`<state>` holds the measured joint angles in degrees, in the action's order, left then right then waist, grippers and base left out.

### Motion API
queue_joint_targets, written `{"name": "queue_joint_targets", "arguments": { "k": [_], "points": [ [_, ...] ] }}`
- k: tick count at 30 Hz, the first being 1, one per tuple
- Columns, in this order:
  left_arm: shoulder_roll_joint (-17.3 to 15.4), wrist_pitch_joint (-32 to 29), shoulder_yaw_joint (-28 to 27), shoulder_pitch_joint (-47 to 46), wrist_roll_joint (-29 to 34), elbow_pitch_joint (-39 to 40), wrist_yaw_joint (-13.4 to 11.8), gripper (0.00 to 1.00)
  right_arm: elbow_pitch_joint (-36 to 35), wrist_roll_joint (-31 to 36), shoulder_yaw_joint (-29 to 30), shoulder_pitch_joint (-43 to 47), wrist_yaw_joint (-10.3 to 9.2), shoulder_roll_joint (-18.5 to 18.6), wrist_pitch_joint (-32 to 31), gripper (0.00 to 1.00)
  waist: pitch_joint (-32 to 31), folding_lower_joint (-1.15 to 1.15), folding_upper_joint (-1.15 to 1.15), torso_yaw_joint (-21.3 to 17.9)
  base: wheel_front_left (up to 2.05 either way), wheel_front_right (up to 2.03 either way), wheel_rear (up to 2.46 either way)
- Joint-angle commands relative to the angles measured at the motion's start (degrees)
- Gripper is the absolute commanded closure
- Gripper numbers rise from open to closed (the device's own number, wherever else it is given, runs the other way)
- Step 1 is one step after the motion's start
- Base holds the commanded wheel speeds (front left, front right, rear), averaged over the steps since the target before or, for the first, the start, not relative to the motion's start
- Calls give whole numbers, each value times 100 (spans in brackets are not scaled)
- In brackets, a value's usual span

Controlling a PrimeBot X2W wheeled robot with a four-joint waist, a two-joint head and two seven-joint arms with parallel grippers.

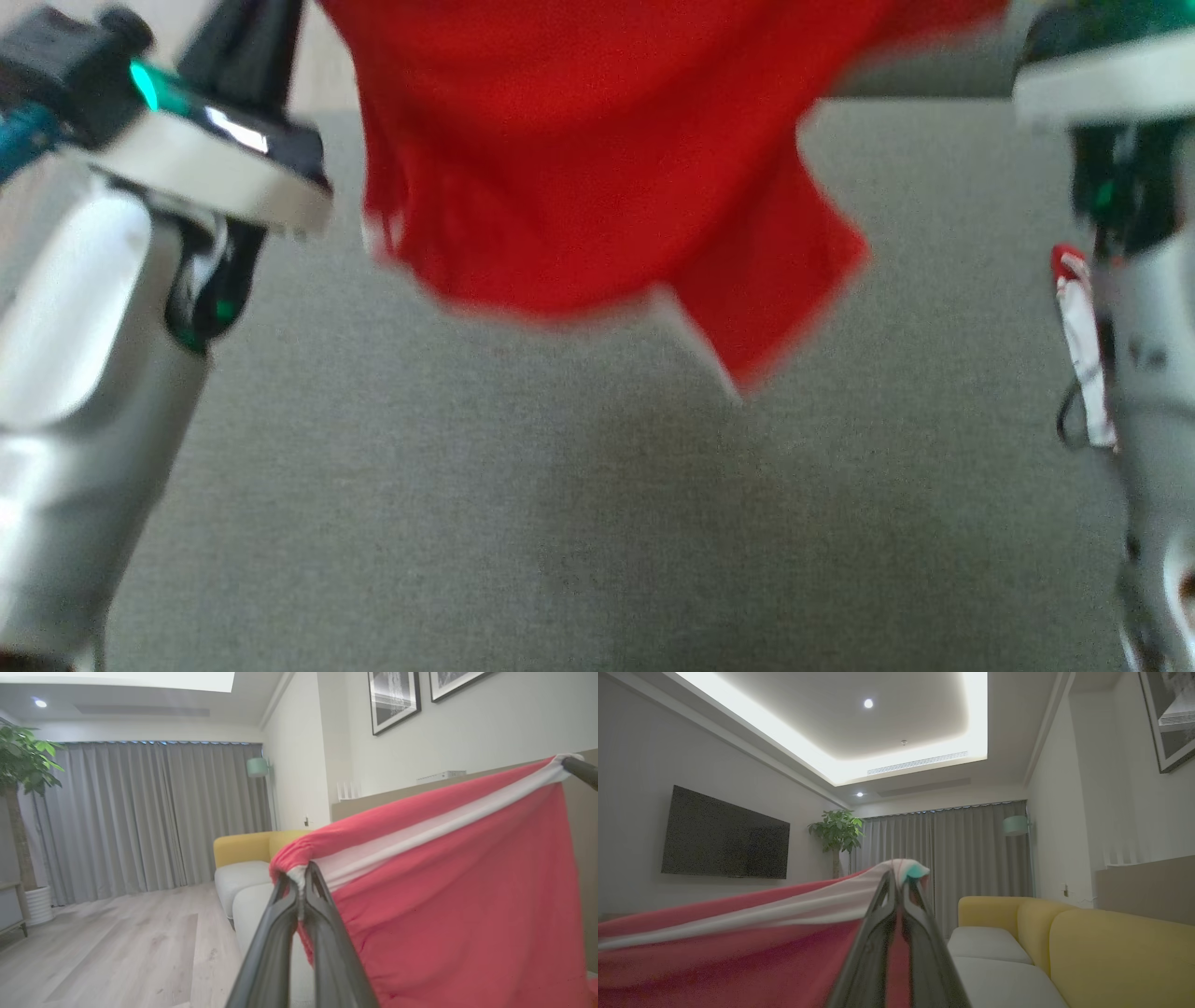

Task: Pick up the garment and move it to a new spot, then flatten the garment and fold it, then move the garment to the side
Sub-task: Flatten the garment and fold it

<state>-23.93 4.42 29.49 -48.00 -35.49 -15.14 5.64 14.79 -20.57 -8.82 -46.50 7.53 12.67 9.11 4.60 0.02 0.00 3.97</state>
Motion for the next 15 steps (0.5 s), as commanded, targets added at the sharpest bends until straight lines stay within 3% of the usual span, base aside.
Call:
{"name": "queue_joint_targets", "arguments": {
  "k": [1, 5, 8, 15],
  "points": [
    [-151, 188, -370, -546, 82, 60, -80, 100, -52, 88, 55, -467, -4, -63, 155, 100, 274, -2, 0, -67, 0, 0, 0],
    [160, 775, -464, -902, 163, -474, -97, 100, 594, 359, 230, -1094, -4, -207, 479, 100, 398, -2, 0, -85, 0, 0, 0],
    [329, 904, -397, -722, 113, -818, -37, 100, 836, 364, 268, -1044, -4, -256, 554, 100, 375, -2, 0, -99, 0, 0, 0],
    [775, 1049, -367, 1036, -129, -1444, 38, 100, 959, -42, 264, 756, -4, -340, 585, 100, 141, -2, 0, -225, 0, 0, 0]
  ]
}}
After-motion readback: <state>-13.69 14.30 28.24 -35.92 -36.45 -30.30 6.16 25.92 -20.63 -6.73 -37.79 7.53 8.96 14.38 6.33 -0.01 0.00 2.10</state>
